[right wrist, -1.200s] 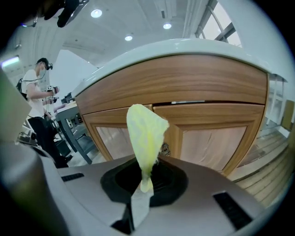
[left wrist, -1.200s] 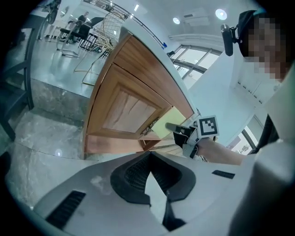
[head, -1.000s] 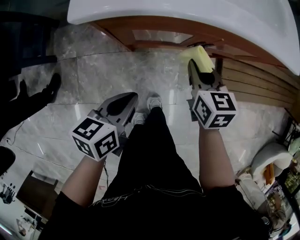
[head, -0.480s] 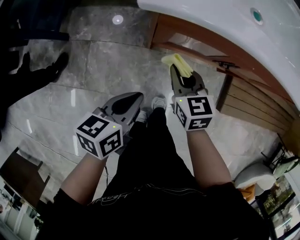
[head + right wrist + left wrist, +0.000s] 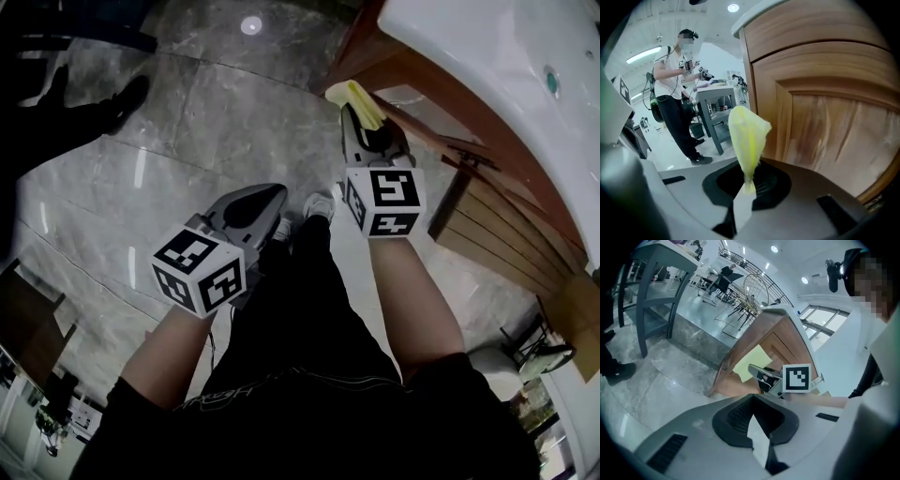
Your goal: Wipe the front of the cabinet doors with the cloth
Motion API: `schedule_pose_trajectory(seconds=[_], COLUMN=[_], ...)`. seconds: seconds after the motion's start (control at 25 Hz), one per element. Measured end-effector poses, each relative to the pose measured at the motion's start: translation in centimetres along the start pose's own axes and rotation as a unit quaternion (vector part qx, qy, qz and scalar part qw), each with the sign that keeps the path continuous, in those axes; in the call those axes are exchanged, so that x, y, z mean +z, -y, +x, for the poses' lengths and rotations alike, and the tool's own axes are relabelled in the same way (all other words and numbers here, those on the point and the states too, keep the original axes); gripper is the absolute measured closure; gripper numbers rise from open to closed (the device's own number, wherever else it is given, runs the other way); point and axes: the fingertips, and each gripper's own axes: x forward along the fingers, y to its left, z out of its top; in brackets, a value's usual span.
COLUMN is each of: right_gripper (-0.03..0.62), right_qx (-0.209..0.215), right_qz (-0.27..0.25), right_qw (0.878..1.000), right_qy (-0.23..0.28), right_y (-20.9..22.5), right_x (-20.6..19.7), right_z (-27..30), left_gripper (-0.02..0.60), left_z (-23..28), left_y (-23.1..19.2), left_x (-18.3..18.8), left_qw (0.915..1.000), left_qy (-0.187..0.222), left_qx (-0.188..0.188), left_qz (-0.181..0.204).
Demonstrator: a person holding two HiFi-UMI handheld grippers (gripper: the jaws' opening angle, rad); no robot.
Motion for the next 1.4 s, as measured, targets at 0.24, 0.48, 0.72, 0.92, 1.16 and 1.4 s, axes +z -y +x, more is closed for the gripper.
schedule_pose_trajectory(seconds=[0.24,0.48,0.72,0.92,1.16,1.4], right_gripper=[0.554,0.554,0.554,0.554,0.554,0.554], right_qx=[-0.021,-0.031,-0.061,-0.082,-0.104,-0.14], right_qz=[0.007,0.018,0.04,0.053,0.064,0.083], right_qw=[1.0,0.999,0.997,0.995,0.993,0.987], right_qy=[0.001,0.003,0.009,0.011,0.004,0.006], right_y=[1.4,2.1,4.0,5.9,7.6,9.9], right_x=[0.3,-0.2,-1.2,-2.2,-3.7,-5.0], right_z=[1.2,1.0,-0.1,-1.5,-2.9,-4.8], left_gripper=[0.575,0.575,0.575,0.575,0.575,0.575], left_z=[0.6,1.9,3.2,4.6,5.6,6.2], left_y=[-0.3,1.1,2.4,3.3,5.2,6.1], left_x=[-0.8,-1.7,-2.5,-2.8,-3.2,-4.5], left_qw=[1.0,0.9996,0.9979,0.9959,0.9921,0.9874], left_qy=[-0.005,-0.024,-0.051,-0.069,-0.088,-0.115], left_qx=[0.001,-0.014,-0.032,-0.045,-0.066,-0.079], left_qz=[-0.009,0.003,0.024,0.039,0.06,0.075])
